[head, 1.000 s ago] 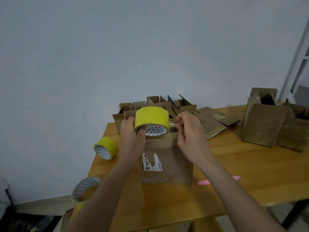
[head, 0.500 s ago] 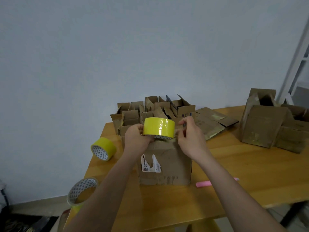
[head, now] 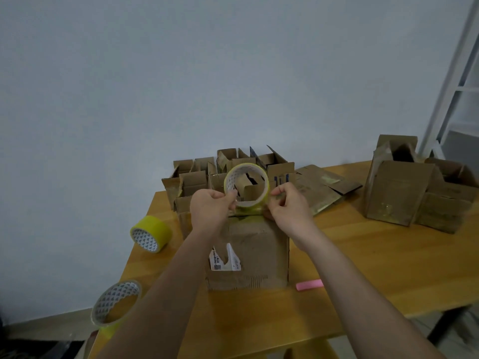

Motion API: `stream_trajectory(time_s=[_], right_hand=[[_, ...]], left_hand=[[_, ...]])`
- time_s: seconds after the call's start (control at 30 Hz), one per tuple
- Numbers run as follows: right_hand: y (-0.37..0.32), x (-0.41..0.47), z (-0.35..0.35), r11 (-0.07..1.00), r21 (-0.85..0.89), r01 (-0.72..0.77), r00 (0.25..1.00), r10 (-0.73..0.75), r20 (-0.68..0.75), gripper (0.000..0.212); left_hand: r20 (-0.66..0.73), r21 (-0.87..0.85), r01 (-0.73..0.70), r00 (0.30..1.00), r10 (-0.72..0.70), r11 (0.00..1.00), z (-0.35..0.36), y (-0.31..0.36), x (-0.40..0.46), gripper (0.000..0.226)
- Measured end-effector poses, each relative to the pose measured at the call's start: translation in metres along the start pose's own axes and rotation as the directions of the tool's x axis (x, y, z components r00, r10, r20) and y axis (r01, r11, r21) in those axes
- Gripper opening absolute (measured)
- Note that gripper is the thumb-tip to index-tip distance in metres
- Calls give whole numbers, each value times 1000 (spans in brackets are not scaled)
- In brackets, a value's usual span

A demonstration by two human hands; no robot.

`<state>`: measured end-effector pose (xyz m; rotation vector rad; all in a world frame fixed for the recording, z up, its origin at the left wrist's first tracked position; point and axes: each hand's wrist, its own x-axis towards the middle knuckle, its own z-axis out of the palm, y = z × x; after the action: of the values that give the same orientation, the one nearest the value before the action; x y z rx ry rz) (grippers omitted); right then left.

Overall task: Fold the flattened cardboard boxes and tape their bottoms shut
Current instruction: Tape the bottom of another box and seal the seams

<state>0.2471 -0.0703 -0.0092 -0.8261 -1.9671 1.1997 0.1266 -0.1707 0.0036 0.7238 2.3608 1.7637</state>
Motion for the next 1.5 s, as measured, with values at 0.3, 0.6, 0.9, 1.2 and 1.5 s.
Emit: stream_trajectory(time_s=[0.3, 0.6, 0.9, 1.2, 1.5], right_hand=[[6, 3, 0, 1000, 12, 22, 1000, -22, 4, 14], [1, 13, -23, 745, 596, -301, 952, 199, 233, 28], [31, 20, -53, 678, 662, -321, 946, 257, 196, 15], [45, 22, -29, 772, 500, -393, 920, 339, 199, 18], [51, 12, -14, 850, 431, -302, 953, 273, 128, 20]], left_hand=[[72, 423, -215, 976, 204, 880, 12, -7, -3, 18], [-96, 492, -188, 959, 268, 850, 15, -3, -8, 16], [-167, 467, -247, 918, 359, 849, 14, -13, -4, 14], [-198, 375, -295, 901, 386, 879, 9, -17, -6, 15], [-153, 367, -359, 887, 436, 858, 7, -19, -5, 12]])
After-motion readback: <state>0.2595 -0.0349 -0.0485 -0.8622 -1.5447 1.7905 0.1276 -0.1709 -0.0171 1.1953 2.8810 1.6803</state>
